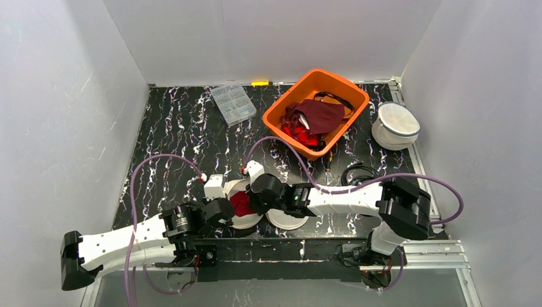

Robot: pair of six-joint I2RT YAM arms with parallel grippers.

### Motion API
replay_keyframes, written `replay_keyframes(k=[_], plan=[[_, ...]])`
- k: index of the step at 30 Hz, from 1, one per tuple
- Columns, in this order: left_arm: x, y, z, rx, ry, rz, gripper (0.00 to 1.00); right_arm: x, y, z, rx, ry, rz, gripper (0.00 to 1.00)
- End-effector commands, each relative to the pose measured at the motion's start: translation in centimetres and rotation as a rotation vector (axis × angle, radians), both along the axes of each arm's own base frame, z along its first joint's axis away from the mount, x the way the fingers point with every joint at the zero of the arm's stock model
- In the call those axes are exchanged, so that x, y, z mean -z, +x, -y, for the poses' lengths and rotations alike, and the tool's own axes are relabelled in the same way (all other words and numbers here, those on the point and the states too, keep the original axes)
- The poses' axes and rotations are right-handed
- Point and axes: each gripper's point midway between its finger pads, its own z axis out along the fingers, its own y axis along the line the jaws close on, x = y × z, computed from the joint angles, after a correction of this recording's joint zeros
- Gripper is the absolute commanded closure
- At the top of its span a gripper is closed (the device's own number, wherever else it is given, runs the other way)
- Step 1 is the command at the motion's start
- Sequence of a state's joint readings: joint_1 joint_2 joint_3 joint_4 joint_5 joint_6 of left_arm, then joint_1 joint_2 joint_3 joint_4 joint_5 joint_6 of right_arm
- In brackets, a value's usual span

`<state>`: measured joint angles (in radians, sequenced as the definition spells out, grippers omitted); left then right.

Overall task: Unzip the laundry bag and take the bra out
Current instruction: Pick up the bra from the laundry bag.

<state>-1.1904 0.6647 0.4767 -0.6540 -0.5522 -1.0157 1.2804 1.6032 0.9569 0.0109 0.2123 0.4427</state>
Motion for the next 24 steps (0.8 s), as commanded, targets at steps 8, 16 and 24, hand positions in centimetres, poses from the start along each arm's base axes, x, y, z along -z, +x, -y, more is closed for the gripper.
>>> replay_keyframes(k=[8, 16, 24], plan=[[0.8, -0.2, -1.2, -0.036, 0.014, -0.008, 1.0, -9.5, 0.9, 1.3, 0.09, 0.281, 0.093, 0.99], [-0.2, 0.3, -1.0, -0.041, 0.004, 0.021, 1.0, -16.5, 0.7, 2.6, 0.101, 0.445, 0.121, 0.99], [-0.9, 1.1, -0.4, -0.039, 0.017, 0.055, 1.0, -17.3, 2.6, 6.7, 0.267, 0.524, 0.176, 0.99]])
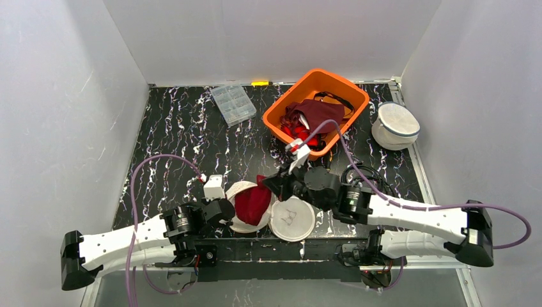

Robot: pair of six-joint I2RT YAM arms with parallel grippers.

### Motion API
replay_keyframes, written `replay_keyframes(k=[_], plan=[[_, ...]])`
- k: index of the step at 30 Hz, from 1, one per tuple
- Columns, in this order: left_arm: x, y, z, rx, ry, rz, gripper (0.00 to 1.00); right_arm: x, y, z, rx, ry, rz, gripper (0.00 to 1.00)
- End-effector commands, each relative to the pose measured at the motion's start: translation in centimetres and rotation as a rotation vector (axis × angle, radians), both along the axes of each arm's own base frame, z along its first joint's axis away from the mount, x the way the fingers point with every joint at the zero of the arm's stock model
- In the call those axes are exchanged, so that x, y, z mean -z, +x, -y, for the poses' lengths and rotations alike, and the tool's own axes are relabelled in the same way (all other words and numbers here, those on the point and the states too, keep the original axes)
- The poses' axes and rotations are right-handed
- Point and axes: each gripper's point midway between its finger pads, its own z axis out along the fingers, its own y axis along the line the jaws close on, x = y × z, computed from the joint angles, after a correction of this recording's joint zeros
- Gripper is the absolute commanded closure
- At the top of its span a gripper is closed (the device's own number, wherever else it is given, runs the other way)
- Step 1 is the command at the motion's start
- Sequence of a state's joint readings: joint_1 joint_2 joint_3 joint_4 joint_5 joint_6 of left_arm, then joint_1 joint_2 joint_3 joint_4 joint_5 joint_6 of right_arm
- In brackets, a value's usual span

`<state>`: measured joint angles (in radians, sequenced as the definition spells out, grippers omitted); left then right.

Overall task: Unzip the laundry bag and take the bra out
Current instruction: Pick up the bra from the laundry bag.

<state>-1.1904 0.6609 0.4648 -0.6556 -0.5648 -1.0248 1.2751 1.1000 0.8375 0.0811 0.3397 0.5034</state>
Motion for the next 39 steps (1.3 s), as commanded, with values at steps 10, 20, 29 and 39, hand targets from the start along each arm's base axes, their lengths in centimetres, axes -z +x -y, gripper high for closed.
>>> replay_keyframes(k=[10, 20, 29, 39], plan=[[-0.9, 1.3, 1.4, -0.007, -0.016, 0.047, 1.0, 5.2, -0.3, 2.1, 0.059, -0.019, -0.125, 0.88], [-0.6, 1.0, 1.6, -0.002, -0.02, 0.026, 1.0, 6.9, -0.3, 3.4, 0.114, -0.126, -0.194, 0.28], [-0.7, 1.0, 1.6, -0.002, -0.03, 0.03, 1.0, 9.7, -1.1, 7.3, 0.25, -0.13, -0.35, 0.18], [-0.8, 0.9, 1.8, 0.001, -0.042, 0.029, 1.0, 12.8, -2.1, 7.0, 0.264, -0.106, -0.46, 0.17]])
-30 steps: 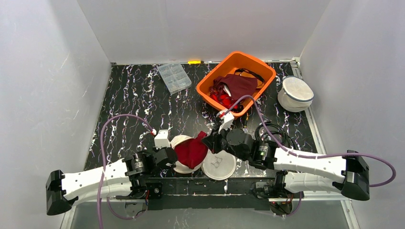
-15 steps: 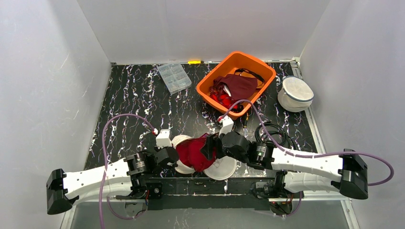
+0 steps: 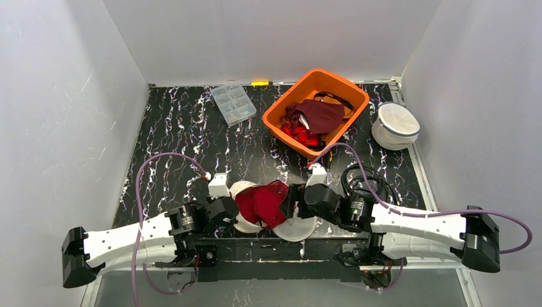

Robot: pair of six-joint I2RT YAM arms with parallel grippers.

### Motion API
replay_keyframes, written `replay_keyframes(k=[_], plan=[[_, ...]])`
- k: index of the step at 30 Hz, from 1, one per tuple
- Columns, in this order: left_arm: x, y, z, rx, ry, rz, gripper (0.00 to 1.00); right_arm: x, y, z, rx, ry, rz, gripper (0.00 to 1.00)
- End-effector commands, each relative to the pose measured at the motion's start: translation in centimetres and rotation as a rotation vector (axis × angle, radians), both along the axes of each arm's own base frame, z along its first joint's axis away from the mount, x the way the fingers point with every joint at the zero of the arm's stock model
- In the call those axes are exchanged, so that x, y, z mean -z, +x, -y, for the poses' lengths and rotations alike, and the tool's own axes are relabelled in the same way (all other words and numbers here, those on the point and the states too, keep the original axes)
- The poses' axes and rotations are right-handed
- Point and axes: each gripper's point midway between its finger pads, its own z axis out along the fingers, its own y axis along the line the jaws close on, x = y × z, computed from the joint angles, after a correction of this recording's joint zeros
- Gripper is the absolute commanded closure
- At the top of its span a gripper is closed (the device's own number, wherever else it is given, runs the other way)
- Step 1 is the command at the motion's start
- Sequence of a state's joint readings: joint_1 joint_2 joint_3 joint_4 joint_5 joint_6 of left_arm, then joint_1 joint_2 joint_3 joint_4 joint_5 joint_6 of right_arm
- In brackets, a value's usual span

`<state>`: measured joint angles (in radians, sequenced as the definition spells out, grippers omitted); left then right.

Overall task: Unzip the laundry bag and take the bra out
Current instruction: Pick up the bra from the laundry bag.

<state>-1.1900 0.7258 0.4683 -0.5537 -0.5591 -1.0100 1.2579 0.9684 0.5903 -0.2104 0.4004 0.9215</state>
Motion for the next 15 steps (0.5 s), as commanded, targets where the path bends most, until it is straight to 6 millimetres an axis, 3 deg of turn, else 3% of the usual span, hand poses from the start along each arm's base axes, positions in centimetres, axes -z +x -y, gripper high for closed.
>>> replay_keyframes(k=[1, 5, 8, 10, 13, 15], plan=[[-0.6, 0.3, 0.0, -0.013, -0.013, 0.013, 1.0, 0.6, -0.1, -1.0, 0.04, 0.065, -0.058, 0.17], [-0.6, 0.3, 0.1, -0.013, -0.02, 0.012, 1.0, 0.8, 0.0, -1.9, 0.054, 0.128, -0.08, 0.21], [-0.5, 0.2, 0.1, -0.011, -0.024, 0.011, 1.0, -0.1, 0.4, -2.9, 0.053, 0.201, -0.072, 0.3], [-0.5, 0.2, 0.2, -0.009, -0.028, 0.01, 1.0, -0.4, 0.6, -3.5, 0.041, 0.249, -0.081, 0.43], [-0.6, 0.2, 0.3, -0.008, -0.03, 0.011, 1.0, -1.1, 0.7, -4.5, 0.016, 0.285, -0.073, 0.72], [-0.8, 0.2, 0.3, -0.007, -0.036, 0.016, 1.0, -2.7, 0.9, -5.1, -0.009, 0.307, -0.035, 0.9]])
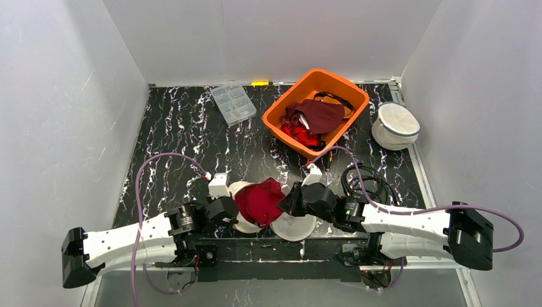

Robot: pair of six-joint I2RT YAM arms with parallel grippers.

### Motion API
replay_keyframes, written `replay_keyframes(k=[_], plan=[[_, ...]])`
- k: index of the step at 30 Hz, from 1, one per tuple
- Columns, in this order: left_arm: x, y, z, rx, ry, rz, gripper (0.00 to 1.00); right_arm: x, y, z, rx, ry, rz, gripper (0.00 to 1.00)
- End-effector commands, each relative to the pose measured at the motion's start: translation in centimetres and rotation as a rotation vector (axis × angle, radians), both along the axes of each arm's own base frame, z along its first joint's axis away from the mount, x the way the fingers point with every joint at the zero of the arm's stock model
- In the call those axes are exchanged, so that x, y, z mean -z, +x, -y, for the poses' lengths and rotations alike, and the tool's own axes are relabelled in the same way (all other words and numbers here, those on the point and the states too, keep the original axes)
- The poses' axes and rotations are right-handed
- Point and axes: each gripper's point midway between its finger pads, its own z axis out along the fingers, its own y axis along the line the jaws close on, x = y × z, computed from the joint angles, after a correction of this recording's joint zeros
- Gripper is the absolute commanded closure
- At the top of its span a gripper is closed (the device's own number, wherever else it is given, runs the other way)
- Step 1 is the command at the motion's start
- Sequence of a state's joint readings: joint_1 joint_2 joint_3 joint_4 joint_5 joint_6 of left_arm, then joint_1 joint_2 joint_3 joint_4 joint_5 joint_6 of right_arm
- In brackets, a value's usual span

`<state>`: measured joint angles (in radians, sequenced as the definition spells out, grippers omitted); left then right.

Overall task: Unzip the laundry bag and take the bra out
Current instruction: Pick up the bra from the laundry bag.

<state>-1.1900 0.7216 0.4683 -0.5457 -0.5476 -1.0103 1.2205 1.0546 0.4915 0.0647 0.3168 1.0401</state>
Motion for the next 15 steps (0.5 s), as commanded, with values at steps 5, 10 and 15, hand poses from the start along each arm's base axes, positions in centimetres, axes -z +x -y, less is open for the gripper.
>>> replay_keyframes(k=[5, 10, 15], plan=[[-1.5, 0.5, -0.1, -0.015, -0.033, 0.039, 1.0, -9.8, 0.9, -3.1, -0.099, 0.182, 0.204, 0.99], [-1.9, 0.7, -0.6, -0.027, -0.031, 0.054, 1.0, -15.3, 0.9, -2.8, -0.182, 0.14, 0.35, 0.99], [-2.6, 0.9, -0.9, -0.043, -0.025, 0.068, 1.0, -17.2, 0.4, -2.6, -0.319, -0.016, 0.433, 0.99]])
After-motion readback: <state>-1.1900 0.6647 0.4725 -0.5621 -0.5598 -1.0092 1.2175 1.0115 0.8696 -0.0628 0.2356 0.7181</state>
